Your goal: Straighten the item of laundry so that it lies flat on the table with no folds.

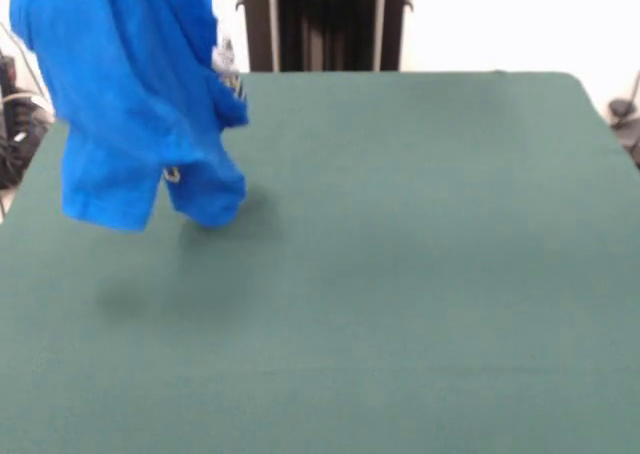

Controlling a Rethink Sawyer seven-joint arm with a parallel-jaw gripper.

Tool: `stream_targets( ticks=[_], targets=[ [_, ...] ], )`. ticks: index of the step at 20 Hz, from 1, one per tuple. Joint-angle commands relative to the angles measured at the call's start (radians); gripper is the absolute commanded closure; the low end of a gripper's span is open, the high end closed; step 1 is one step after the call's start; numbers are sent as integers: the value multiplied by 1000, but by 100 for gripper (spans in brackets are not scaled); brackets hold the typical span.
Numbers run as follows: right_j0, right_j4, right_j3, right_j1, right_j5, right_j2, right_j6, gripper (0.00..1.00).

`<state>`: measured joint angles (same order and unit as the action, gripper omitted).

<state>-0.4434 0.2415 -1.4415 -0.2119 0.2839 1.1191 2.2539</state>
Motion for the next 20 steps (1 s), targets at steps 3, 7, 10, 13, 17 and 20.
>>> stream_targets(
  ticks=[3, 7, 10, 13, 17, 20],
  targets=[
    [159, -81, -73, 5, -157, -486, 111, 100],
    [189, -63, -72, -14, -166, -546, 108, 100],
    [198, -54, -80, -23, -157, -564, 115, 100],
    [195, -54, -99, -54, -124, -583, 115, 100],
    [150, -72, -118, -106, -30, -579, 120, 100],
    [107, -71, -117, -122, -21, -566, 126, 100]
  ],
)
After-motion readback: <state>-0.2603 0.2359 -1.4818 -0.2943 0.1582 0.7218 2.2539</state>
